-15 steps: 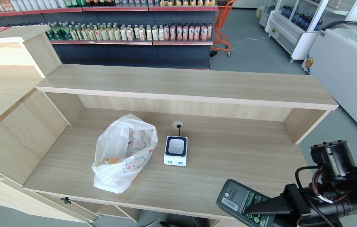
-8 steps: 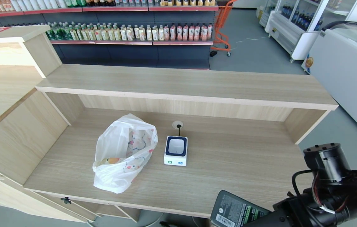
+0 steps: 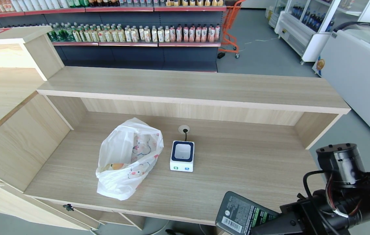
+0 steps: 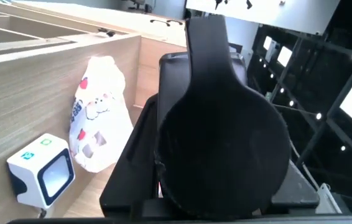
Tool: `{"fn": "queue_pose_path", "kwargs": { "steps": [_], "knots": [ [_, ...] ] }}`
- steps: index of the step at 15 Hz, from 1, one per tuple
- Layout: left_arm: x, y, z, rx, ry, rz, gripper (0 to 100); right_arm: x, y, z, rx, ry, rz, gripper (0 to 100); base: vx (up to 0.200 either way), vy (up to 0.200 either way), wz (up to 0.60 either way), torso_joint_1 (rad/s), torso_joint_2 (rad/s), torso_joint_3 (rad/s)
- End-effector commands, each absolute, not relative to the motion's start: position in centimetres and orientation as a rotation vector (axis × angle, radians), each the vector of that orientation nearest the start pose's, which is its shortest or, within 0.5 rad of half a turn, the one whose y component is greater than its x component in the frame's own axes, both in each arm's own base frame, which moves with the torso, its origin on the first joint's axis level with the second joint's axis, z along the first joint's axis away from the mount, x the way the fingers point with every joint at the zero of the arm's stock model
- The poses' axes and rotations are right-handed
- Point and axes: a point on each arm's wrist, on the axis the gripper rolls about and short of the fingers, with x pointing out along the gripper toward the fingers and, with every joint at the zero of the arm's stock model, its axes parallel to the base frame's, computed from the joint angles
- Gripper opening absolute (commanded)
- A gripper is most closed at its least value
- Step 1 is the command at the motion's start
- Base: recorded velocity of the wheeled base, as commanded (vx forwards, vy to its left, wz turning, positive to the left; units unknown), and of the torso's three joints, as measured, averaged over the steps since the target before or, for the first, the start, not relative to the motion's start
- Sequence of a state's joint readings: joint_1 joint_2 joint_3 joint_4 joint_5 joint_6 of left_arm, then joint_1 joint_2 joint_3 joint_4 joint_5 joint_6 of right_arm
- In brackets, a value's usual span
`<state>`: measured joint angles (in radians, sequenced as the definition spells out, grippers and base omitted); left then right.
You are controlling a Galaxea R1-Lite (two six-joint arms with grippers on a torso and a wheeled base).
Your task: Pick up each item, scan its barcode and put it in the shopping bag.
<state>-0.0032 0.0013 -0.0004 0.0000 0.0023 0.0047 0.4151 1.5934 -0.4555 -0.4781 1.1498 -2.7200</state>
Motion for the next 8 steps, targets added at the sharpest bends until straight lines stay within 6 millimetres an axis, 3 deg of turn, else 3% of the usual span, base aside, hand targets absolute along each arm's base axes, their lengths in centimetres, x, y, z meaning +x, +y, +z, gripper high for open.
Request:
{"fn": "queue_pose_path", "kwargs": {
  "steps": [1, 8],
  "knots": [
    [-2.28, 0.01, 7.59, 0.005, 0.000, 0.000, 100, 19.46, 11.10, 12.44, -1.722, -1.633, 1.149, 0, 0.000, 0.000, 0.00, 0.000, 0.00, 0.000],
    [-2.27, 0.01, 7.55, 0.005, 0.002, 0.000, 100, 19.59, 11.24, 12.81, -1.723, -1.650, 1.130, 0, 0.000, 0.000, 0.00, 0.000, 0.00, 0.000]
  ]
}}
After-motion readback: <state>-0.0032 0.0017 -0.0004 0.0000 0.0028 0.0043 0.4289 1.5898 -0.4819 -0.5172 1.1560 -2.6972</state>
